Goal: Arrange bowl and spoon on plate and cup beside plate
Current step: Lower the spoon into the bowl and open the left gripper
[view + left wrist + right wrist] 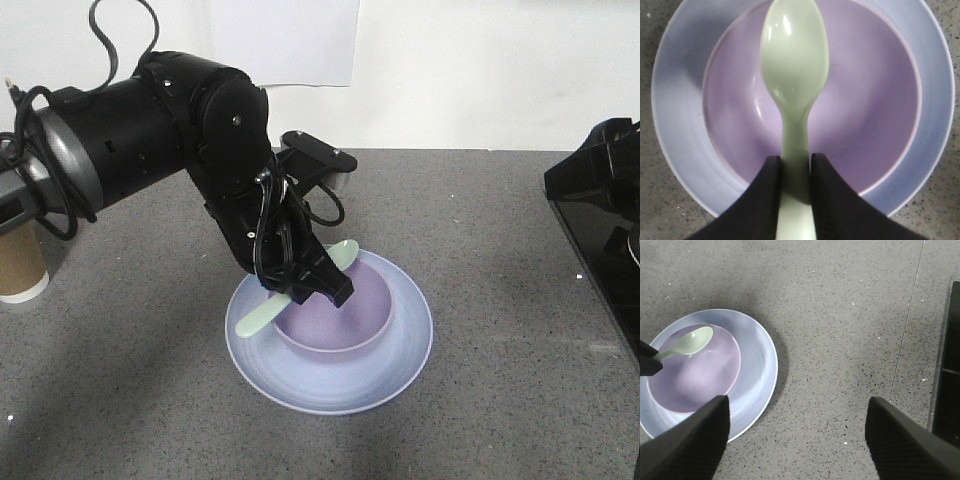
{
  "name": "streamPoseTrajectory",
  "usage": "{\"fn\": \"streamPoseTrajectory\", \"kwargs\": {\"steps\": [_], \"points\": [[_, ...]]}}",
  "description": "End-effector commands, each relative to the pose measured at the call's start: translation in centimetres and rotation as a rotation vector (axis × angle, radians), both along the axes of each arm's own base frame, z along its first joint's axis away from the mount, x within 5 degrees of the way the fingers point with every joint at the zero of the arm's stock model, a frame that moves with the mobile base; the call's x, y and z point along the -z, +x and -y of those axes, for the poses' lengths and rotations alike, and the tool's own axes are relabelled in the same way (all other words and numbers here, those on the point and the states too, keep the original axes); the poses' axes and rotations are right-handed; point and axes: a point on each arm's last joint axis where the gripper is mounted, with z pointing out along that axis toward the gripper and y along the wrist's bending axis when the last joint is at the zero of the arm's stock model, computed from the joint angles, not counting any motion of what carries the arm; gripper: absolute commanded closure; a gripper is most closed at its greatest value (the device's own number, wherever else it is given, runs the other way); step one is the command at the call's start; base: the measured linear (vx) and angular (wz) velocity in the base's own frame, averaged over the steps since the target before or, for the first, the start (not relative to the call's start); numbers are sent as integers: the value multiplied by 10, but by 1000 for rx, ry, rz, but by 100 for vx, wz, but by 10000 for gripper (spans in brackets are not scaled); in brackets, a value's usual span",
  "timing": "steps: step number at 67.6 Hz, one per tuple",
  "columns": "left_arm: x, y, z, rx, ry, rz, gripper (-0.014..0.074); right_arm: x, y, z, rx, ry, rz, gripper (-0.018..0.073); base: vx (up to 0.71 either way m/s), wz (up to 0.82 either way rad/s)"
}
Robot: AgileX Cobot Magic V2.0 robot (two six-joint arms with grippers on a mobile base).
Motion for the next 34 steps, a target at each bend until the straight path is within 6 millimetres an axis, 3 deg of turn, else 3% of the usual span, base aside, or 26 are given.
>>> {"fn": "streamPoseTrajectory", "kwargs": {"steps": [1,34], "points": [[-26,-10,-1,24,-67,39,604,-14,-1,2,14,18,98,10,0,0],[-15,-6,3,35,-52,16,580,-14,-1,2,14,18,96,10,0,0]]}}
